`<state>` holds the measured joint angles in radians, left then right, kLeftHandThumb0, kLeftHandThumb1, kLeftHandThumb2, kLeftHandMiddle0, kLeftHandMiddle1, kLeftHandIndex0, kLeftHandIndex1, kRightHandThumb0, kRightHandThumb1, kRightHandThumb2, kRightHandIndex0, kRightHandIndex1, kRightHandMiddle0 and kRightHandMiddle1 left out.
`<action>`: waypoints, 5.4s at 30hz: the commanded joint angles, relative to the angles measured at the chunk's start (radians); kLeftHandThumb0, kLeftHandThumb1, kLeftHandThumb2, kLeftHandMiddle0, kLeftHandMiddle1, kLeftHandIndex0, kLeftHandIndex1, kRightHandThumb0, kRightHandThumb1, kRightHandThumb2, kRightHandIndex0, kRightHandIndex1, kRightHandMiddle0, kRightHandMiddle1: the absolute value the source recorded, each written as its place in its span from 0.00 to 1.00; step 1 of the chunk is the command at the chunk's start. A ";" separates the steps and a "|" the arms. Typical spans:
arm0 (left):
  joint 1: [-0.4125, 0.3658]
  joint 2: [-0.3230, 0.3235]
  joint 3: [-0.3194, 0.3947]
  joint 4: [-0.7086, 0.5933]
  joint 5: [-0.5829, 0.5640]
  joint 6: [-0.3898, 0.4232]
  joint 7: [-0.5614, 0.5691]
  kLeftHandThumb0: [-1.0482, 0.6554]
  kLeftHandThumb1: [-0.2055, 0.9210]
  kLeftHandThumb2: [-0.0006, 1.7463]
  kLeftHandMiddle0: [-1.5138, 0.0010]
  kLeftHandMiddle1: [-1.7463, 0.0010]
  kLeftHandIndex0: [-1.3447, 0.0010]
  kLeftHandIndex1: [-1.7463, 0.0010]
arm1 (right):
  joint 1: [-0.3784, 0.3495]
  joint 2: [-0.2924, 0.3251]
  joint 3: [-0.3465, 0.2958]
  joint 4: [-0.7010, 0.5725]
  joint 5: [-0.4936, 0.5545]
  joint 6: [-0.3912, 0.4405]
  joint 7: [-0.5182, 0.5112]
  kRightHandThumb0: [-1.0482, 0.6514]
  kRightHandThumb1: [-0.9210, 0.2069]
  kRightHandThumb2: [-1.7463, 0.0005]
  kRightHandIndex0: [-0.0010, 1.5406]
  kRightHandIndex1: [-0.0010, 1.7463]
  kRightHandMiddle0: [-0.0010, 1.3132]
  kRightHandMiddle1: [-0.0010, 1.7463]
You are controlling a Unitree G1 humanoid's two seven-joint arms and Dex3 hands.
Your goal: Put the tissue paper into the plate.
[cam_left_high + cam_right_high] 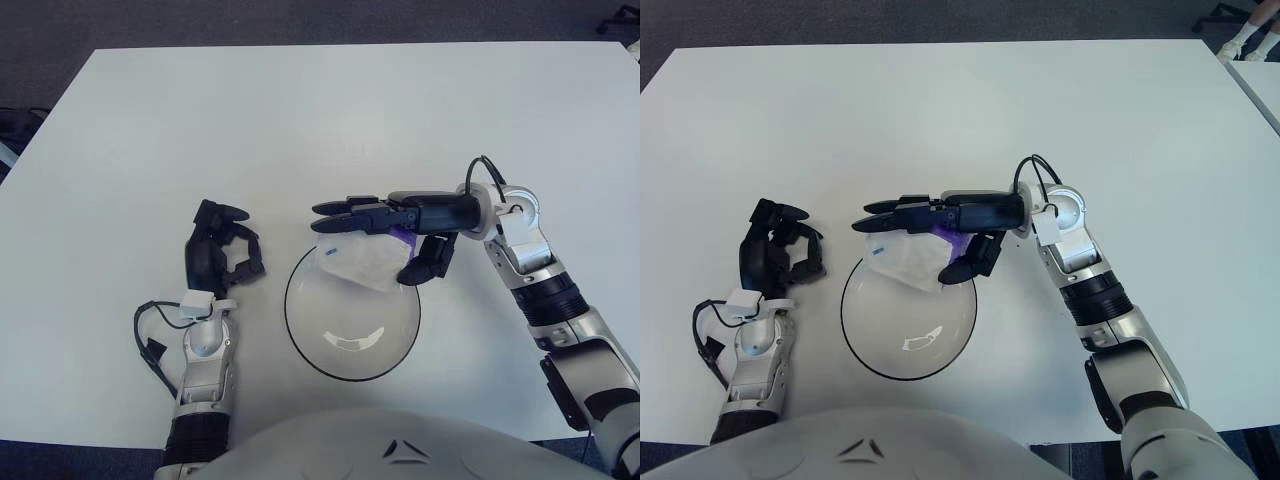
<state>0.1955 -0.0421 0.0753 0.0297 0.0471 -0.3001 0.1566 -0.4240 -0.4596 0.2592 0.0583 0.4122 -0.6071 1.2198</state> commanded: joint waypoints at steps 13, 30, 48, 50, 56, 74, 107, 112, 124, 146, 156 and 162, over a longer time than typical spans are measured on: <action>0.061 -0.001 -0.004 0.081 0.023 0.044 0.013 0.61 0.37 0.82 0.53 0.03 0.66 0.00 | 0.048 -0.108 -0.030 -0.027 0.049 -0.116 0.090 0.00 0.00 0.45 0.00 0.00 0.00 0.00; 0.091 -0.041 -0.028 -0.013 0.029 0.068 0.025 0.61 0.40 0.79 0.54 0.06 0.67 0.00 | -0.064 -0.009 0.010 0.057 0.292 -0.145 0.393 0.00 0.00 0.50 0.00 0.00 0.00 0.00; 0.086 -0.026 -0.032 0.014 0.038 0.022 0.014 0.61 0.37 0.83 0.54 0.00 0.67 0.00 | -0.015 0.028 -0.049 -0.087 0.231 0.201 0.227 0.00 0.00 0.55 0.00 0.00 0.00 0.00; 0.085 -0.028 -0.032 0.010 0.035 0.031 0.013 0.61 0.37 0.83 0.53 0.00 0.67 0.00 | -0.023 0.007 -0.082 -0.046 0.232 0.183 0.269 0.00 0.00 0.56 0.00 0.00 0.00 0.00; 0.082 -0.037 -0.028 0.007 0.009 0.054 0.006 0.61 0.39 0.82 0.55 0.00 0.68 0.00 | -0.016 0.018 -0.091 -0.062 0.173 0.176 0.249 0.00 0.00 0.56 0.00 0.00 0.00 0.00; 0.047 -0.007 -0.006 0.120 -0.005 -0.004 -0.003 0.61 0.32 0.88 0.51 0.00 0.63 0.00 | -0.010 0.119 -0.158 0.045 0.270 0.168 0.307 0.00 0.00 0.48 0.00 0.00 0.00 0.00; 0.045 0.007 -0.021 0.096 0.056 -0.003 0.028 0.61 0.25 0.92 0.47 0.00 0.60 0.00 | 0.350 0.633 -0.319 -0.233 0.047 0.316 -0.777 0.56 0.63 0.20 0.47 0.87 0.45 0.94; 0.045 0.008 -0.022 0.096 0.048 -0.017 0.019 0.61 0.23 0.94 0.45 0.00 0.58 0.00 | 0.355 0.687 -0.308 -0.268 -0.055 0.388 -0.927 0.60 0.73 0.14 0.51 0.98 0.51 0.88; 0.047 0.005 -0.021 0.095 0.053 -0.015 0.024 0.61 0.23 0.94 0.45 0.00 0.58 0.00 | 0.393 0.697 -0.282 -0.249 -0.123 0.453 -1.067 0.61 0.59 0.25 0.47 0.87 0.37 1.00; 0.046 0.007 -0.027 0.107 0.024 -0.045 0.004 0.61 0.24 0.93 0.46 0.00 0.59 0.00 | 0.434 0.634 -0.232 -0.206 -0.140 0.492 -1.258 0.61 0.35 0.45 0.36 0.80 0.29 1.00; 0.040 0.012 -0.023 0.120 0.034 -0.050 0.015 0.61 0.22 0.94 0.45 0.00 0.58 0.00 | 0.412 0.622 -0.258 -0.066 -0.167 0.400 -1.280 0.61 0.26 0.51 0.33 0.83 0.20 1.00; 0.038 0.016 -0.022 0.121 0.034 -0.043 0.014 0.61 0.21 0.95 0.44 0.00 0.57 0.00 | 0.398 0.616 -0.263 -0.018 -0.207 0.388 -1.320 0.61 0.25 0.52 0.33 0.83 0.19 1.00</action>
<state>0.1675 -0.0349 0.0498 0.0503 0.0595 -0.3684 0.1698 -0.0276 0.1185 0.0066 0.0030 0.2248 -0.2187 -0.0761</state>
